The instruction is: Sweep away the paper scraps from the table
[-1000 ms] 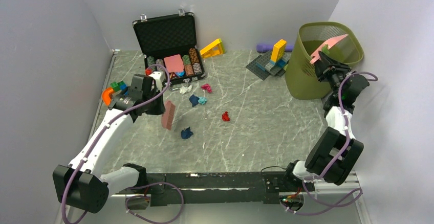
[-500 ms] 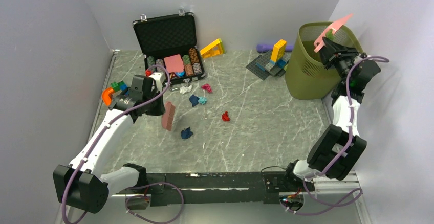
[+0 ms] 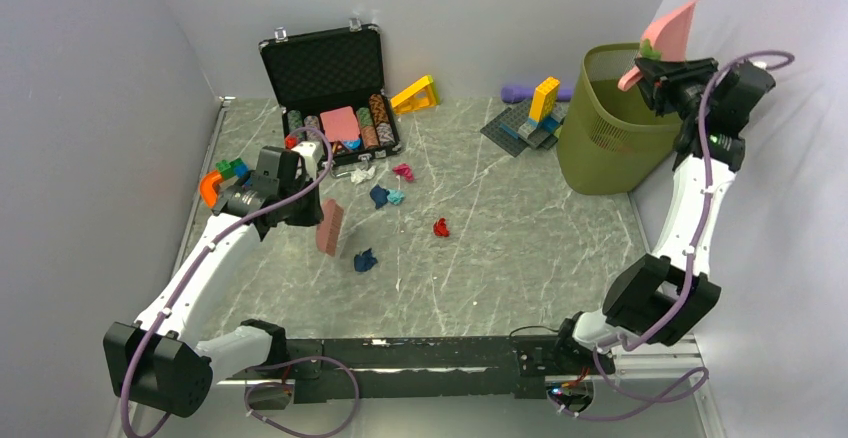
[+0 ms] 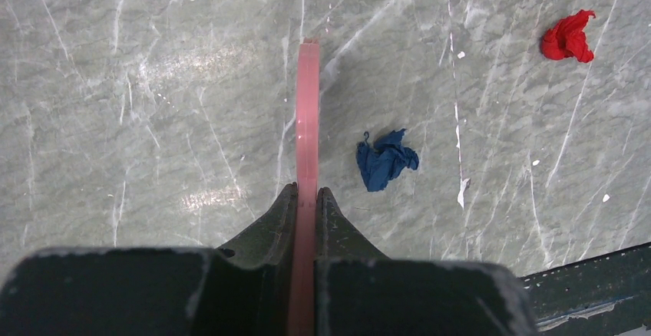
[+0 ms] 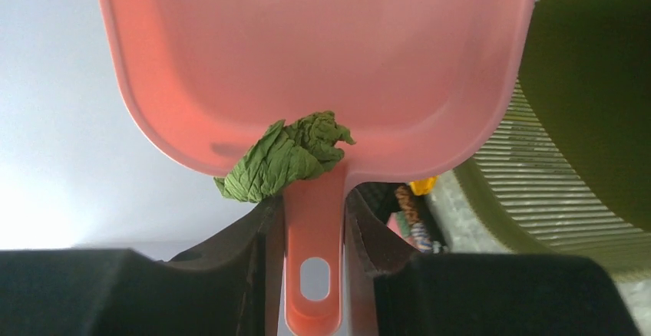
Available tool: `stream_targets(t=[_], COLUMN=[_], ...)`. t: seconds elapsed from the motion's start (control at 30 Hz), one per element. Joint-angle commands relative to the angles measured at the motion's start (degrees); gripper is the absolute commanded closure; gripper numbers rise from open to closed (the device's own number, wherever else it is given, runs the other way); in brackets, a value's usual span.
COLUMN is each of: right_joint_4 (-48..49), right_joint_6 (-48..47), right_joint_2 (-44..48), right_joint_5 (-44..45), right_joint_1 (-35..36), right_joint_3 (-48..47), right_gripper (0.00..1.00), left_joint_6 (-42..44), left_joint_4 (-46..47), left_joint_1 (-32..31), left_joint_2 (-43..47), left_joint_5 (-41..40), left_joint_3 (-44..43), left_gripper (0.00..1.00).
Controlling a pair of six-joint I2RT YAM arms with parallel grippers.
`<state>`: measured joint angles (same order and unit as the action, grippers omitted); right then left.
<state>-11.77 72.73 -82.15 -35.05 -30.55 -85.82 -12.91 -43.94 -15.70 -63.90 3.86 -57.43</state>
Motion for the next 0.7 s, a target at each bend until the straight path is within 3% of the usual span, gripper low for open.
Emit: stream_targets(t=[0.0,0.17,0.27,0.53,0.67], right_joint_4=[-14.22,-31.6,-39.63,-32.92,-35.46], right_joint_6=[-18.65,-37.51,-45.92,-50.09,-48.43], right_joint_2=[-3.19,-9.58,-12.2,-6.91,-13.43], right_joint_5=[4.65,12.09,21.14,55.96,74.29], right_joint_1=[7.32,23.37,34.56,62.3,74.57], right_joint_3=[-11.93,-27.72,-30.65,-1.43,2.26], right_gripper=[1.0,1.0,1.0,1.0,1.0], left_joint_6=[0.73,0.76,0.72,0.53,0.52], left_joint_4=[2.0,1.95,1.87,1.89,1.88], left_joint_1=[0.24,0.24,0.24,0.29,0.24], left_joint_2=[1.32,1.32,1.4,1.29,0.76], left_joint_5=[1.32,1.15,0.92,0.37,0.47], left_joint_3=[-0.31,-0.17,-0.16,-0.18,-0.31], left_gripper=[1.0,1.0,1.0,1.0,1.0])
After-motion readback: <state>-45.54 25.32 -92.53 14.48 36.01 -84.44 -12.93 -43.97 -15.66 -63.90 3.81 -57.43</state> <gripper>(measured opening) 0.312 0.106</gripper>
